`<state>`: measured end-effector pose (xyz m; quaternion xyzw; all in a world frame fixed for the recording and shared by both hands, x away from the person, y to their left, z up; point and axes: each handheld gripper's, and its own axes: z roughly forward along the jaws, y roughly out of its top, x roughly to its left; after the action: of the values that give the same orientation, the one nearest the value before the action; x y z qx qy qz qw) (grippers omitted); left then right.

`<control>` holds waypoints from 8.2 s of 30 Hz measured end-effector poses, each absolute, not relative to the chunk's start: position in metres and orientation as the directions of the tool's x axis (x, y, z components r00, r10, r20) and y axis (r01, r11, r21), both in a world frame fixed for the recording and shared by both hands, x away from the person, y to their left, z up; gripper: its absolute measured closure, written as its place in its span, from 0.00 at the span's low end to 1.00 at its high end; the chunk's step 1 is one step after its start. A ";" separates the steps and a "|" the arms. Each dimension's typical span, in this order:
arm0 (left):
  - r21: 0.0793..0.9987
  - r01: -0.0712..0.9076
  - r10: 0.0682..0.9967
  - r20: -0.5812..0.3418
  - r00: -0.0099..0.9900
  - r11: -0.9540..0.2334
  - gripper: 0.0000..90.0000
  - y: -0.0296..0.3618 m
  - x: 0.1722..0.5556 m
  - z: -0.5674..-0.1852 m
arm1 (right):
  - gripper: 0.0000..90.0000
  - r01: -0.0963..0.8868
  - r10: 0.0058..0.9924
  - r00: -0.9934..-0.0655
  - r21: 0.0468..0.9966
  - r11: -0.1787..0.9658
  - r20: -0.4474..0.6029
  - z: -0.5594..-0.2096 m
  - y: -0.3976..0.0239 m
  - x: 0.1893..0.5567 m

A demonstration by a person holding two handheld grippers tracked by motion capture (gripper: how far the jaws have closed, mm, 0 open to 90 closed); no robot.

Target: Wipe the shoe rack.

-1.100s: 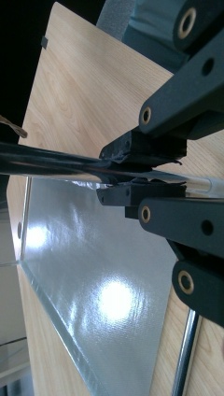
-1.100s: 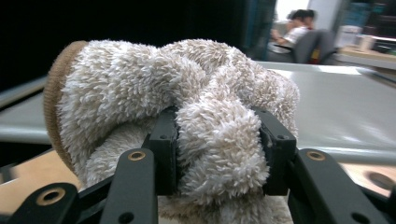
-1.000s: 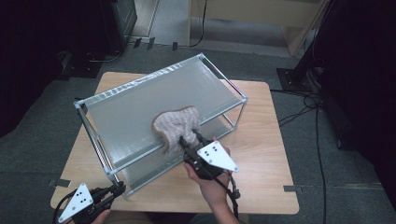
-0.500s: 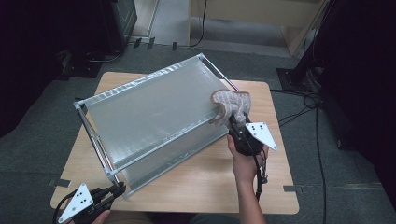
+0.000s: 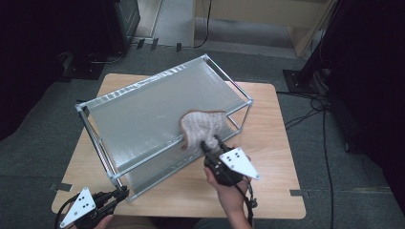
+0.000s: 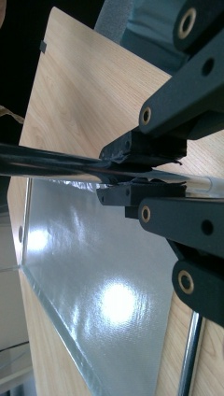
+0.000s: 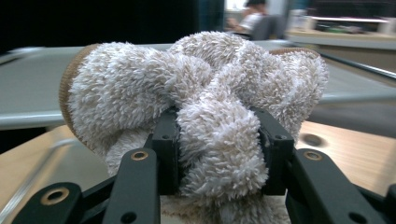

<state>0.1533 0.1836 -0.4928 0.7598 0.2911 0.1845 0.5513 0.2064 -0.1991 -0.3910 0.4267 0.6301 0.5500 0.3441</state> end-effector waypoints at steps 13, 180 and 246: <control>0.944 0.240 0.638 -0.044 0.769 -0.225 0.91 0.183 0.153 -0.493 | 0.66 0.108 0.742 -0.670 0.986 0.128 -0.023 -0.389 -0.110 0.160; 0.965 0.209 0.606 -0.074 0.792 -0.156 0.90 0.177 0.148 -0.484 | 0.65 0.531 0.960 -0.271 0.819 0.215 -0.076 -0.517 -0.208 0.295; 0.965 0.208 0.600 -0.073 0.796 -0.159 0.90 0.172 0.150 -0.485 | 0.67 0.438 0.788 -0.606 0.780 0.446 -0.110 -0.512 -0.113 0.224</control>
<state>0.1496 0.1716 -0.4850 0.7428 0.2721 0.1666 0.5886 0.2242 -0.1129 -0.5123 0.3752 0.8166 0.3689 0.2371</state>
